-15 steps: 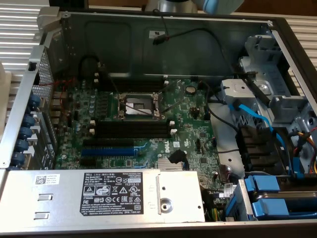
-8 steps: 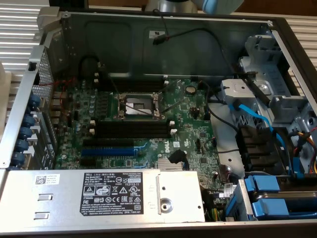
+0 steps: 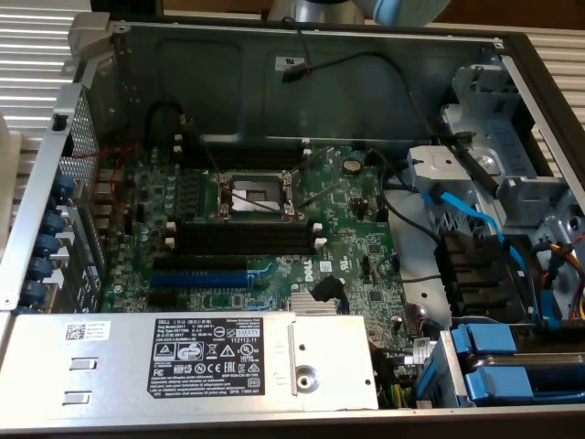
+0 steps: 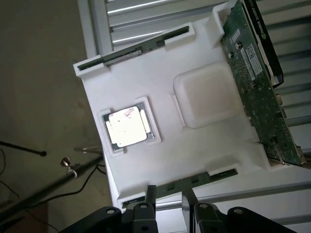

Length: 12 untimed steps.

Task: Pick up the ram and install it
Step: 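Pick up the ram and move it above insertion slot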

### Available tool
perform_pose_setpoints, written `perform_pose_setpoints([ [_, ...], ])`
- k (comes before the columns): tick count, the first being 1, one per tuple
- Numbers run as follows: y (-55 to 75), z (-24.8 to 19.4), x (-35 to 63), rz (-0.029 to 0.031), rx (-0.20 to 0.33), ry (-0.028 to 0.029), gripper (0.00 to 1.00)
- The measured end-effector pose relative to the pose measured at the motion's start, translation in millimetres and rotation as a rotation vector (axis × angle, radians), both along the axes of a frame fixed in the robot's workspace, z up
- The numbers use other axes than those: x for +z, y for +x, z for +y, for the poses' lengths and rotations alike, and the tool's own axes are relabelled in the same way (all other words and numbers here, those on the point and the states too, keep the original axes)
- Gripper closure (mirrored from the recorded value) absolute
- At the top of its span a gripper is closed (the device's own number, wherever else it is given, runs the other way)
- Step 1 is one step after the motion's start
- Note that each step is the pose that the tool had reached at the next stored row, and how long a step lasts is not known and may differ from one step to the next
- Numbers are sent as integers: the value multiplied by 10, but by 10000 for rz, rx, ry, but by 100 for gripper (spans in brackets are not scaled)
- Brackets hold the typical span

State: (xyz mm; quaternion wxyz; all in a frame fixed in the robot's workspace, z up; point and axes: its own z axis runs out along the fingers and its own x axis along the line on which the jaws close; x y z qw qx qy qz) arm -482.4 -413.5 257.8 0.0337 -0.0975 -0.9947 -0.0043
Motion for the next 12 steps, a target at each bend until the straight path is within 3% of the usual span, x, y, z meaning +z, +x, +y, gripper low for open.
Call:
perform_pose_setpoints([
  [9, -29, 0, -90, -52, -86, -217, 65],
  [12, -30, 1, -102, -46, -555, -221, 65],
])
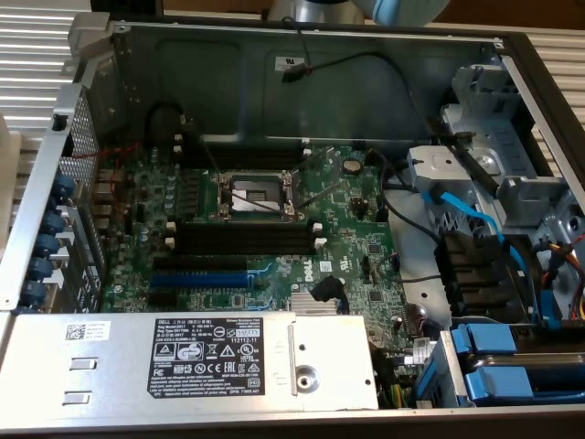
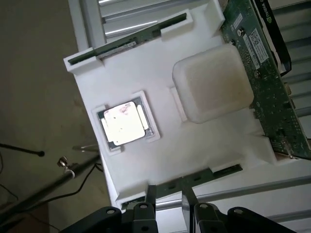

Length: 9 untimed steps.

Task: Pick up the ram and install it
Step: 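Pick up the ram and move it above insertion slot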

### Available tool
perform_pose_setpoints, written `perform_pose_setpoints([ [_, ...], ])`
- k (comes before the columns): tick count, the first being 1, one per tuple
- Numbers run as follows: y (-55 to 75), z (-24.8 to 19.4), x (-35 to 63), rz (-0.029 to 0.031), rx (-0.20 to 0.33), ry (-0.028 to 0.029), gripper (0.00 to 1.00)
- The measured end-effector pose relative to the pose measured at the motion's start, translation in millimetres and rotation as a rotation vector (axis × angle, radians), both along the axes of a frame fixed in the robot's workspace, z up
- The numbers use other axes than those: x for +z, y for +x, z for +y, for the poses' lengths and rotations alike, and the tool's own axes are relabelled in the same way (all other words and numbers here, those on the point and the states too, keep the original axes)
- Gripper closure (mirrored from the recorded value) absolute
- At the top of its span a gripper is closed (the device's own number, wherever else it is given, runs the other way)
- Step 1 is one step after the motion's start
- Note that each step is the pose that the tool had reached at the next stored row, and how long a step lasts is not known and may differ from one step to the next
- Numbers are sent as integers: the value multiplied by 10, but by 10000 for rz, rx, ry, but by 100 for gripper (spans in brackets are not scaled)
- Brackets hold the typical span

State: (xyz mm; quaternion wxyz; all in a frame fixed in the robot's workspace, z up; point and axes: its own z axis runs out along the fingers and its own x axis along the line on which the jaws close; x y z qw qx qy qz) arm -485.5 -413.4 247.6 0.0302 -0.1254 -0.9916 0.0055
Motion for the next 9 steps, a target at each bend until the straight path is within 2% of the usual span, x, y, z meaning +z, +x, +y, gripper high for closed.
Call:
perform_pose_setpoints([
  [2, 0, 0, -9, -1, -354, 1, 65],
  [3, 1, 0, -19, -1, -722, 0, 65],
  [9, 1, 0, -52, -2, -1768, 1, 65],
])
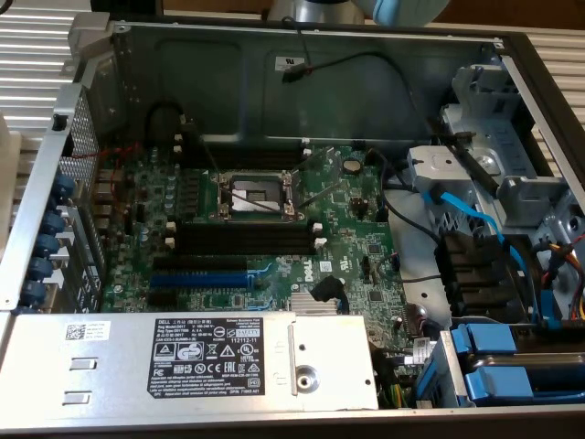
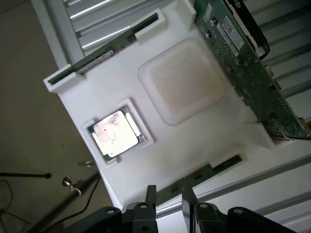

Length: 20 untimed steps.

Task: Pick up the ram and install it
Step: 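Pick up the ram and move it above insertion slot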

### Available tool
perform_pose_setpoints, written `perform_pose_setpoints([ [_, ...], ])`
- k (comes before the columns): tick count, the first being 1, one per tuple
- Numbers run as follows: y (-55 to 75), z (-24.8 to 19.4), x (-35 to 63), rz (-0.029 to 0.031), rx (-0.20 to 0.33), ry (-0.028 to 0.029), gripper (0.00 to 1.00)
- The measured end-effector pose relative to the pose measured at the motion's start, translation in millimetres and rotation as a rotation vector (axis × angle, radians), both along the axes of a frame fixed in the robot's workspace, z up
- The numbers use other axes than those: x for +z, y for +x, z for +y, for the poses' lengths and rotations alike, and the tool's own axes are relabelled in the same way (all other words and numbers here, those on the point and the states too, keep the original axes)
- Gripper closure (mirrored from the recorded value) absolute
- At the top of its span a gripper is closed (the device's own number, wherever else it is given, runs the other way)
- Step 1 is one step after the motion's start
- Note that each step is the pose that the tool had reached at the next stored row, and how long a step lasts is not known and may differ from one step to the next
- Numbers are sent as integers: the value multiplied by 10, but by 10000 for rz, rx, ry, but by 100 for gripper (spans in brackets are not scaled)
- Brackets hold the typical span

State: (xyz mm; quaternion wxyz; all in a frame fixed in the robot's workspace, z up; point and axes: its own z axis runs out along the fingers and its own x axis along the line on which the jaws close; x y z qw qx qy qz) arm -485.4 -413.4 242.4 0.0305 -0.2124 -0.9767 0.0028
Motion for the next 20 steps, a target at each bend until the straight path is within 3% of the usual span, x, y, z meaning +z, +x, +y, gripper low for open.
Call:
perform_pose_setpoints([
  [20, 0, 0, -102, 1, -3586, -1, 65],
])
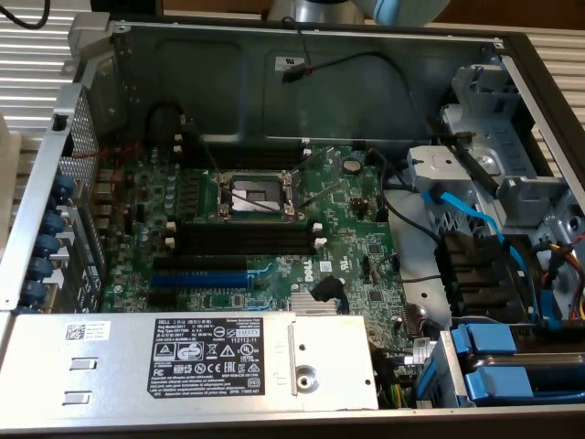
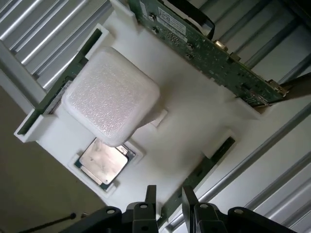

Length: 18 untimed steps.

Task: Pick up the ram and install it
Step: 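Pick up the ram and move it above insertion slot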

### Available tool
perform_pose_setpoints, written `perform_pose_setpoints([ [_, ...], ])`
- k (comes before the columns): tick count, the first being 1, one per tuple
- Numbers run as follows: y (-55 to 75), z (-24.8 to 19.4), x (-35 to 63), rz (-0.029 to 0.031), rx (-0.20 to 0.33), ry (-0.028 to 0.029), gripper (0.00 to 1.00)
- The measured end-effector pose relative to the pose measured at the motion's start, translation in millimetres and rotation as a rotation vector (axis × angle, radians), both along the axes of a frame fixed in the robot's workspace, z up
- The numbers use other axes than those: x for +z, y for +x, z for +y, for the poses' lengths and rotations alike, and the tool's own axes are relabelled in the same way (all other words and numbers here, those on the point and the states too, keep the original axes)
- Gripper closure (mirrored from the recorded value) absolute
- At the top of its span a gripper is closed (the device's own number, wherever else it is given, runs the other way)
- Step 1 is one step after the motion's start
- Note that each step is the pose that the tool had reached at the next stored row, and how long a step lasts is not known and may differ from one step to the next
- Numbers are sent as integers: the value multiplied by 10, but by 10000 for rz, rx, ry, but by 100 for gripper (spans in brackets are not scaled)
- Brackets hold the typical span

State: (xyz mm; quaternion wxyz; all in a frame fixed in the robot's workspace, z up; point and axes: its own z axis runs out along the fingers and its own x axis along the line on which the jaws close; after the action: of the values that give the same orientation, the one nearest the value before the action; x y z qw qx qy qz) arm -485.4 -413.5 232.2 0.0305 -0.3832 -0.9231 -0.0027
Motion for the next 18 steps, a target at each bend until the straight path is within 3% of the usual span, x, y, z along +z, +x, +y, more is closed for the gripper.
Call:
perform_pose_setpoints([
  [14, 0, 0, -56, -1, -2499, 1, 65],
  [15, 0, 0, -64, 0, -3002, 0, 65],
  [18, -1, 0, -70, -1, -3411, 0, 65],
])
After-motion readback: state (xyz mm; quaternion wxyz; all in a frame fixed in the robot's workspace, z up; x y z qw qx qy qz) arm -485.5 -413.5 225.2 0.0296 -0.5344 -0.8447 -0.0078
